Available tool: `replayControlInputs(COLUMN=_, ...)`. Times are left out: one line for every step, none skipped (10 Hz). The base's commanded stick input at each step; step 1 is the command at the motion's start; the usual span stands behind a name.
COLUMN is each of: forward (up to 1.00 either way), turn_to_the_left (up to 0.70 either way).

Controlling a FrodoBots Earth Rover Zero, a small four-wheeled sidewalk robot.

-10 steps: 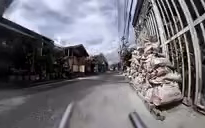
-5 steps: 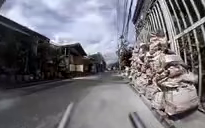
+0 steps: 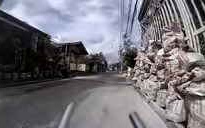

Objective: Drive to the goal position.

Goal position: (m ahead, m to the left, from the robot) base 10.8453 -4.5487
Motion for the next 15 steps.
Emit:
replayControlInputs(forward=0.78, turn_to_the_left=-0.18)
replayControlInputs(forward=0.84, turn_to_the_left=-0.31)
replayControlInputs(forward=0.85, turn_to_the_left=-0.34)
replayControlInputs(forward=0.85, turn_to_the_left=-0.34)
replayControlInputs(forward=0.85, turn_to_the_left=0.0)
replayControlInputs(forward=0.85, turn_to_the_left=0.0)
replayControlInputs(forward=0.85, turn_to_the_left=0.0)
replayControlInputs(forward=0.85, turn_to_the_left=0.0)
replayControlInputs(forward=0.85, turn_to_the_left=0.0)
replayControlInputs(forward=0.85, turn_to_the_left=0.0)
replayControlInputs(forward=0.85, turn_to_the_left=0.0)
replayControlInputs(forward=0.85, turn_to_the_left=0.0)
replayControlInputs(forward=0.85, turn_to_the_left=0.0)
replayControlInputs(forward=0.85, turn_to_the_left=-0.34)
replayControlInputs(forward=0.85, turn_to_the_left=-0.34)
